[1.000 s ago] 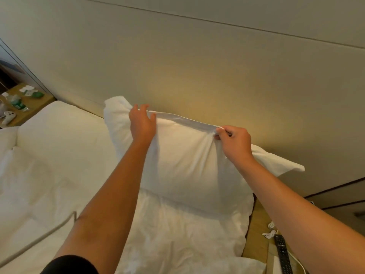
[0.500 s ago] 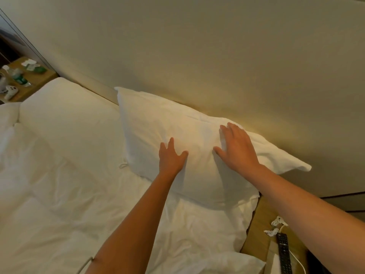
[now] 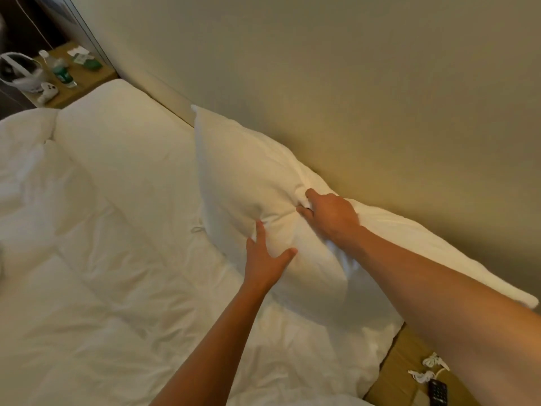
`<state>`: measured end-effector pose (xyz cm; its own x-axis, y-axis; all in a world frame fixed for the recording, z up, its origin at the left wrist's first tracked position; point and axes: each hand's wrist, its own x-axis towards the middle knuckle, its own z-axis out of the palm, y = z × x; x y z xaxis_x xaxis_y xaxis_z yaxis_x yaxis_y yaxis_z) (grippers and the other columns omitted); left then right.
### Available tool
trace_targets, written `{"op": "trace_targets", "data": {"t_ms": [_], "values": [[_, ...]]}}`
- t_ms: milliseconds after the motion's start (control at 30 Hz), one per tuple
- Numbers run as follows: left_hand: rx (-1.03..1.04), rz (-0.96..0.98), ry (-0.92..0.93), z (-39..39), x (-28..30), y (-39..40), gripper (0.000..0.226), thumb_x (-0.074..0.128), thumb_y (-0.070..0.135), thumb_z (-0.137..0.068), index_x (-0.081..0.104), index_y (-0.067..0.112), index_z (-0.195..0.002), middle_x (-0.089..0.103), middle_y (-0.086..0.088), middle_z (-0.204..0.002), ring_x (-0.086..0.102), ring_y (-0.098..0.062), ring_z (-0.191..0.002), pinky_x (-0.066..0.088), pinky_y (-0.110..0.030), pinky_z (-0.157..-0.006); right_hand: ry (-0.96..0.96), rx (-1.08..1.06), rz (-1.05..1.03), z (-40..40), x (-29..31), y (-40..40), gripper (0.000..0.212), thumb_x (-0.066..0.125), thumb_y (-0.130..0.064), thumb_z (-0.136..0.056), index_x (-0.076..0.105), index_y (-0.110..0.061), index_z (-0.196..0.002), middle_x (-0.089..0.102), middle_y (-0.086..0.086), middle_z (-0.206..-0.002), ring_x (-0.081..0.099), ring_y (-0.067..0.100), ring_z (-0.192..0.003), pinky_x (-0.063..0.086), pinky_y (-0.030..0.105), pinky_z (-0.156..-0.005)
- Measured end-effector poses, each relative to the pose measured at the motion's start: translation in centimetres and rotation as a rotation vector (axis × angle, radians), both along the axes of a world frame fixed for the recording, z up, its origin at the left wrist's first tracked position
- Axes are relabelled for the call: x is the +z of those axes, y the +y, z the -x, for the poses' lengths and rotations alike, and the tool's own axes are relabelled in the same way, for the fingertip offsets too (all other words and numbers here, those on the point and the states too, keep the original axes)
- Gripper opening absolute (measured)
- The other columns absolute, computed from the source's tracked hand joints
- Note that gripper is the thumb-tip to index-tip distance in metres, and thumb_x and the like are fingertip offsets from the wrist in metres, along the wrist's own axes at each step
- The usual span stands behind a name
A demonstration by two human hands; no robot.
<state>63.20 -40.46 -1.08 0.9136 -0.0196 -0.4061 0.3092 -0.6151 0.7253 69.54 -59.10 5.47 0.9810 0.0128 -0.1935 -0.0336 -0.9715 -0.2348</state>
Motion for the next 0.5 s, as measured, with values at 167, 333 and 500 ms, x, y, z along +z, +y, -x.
{"op": "trace_targets", "data": {"t_ms": [167,333,500], "values": [[0.139,0.063,-0.054,-0.3,0.5,0.4,0.121,0.069,0.069,-0.078,-0.008,0.029,-0.162,0.013,-0.004,-0.17,0.021,-0.027,-0.155,0.028,-0.043,-0.121,-0.188,0.06,-0.349,0.8,3.1,2.6,0.025,0.05,-0.038,-0.106,0.052,-0.016,-0.094,0.065,0.015,-0.075,0.06,0.04,-0.069,0.048,0.048,-0.06],[0.123,0.085,-0.134,-5.8,3.8,-0.5,0.113,0.067,0.069,-0.081,-0.002,0.035,-0.163,0.018,-0.007,-0.169,0.024,-0.027,-0.154,0.027,-0.039,-0.12,-0.358,-0.097,-0.434,-2.8,6.4,1.0,0.027,0.059,-0.037,-0.103,0.057,-0.012,-0.092,0.07,0.016,-0.085,0.065,0.039,-0.079,0.046,0.044,-0.065],[-0.157,-0.091,-0.07,-7.2,4.7,-3.7,0.111,0.065,0.07,-0.082,0.001,0.028,-0.162,0.011,-0.012,-0.17,0.022,-0.032,-0.154,0.024,-0.043,-0.122,-0.217,-0.2,-0.122,-2.9,5.6,-3.7,0.043,0.064,-0.045,-0.097,0.053,-0.021,-0.132,0.063,0.01,-0.125,0.061,0.036,-0.112,0.049,0.042,-0.085]]}}
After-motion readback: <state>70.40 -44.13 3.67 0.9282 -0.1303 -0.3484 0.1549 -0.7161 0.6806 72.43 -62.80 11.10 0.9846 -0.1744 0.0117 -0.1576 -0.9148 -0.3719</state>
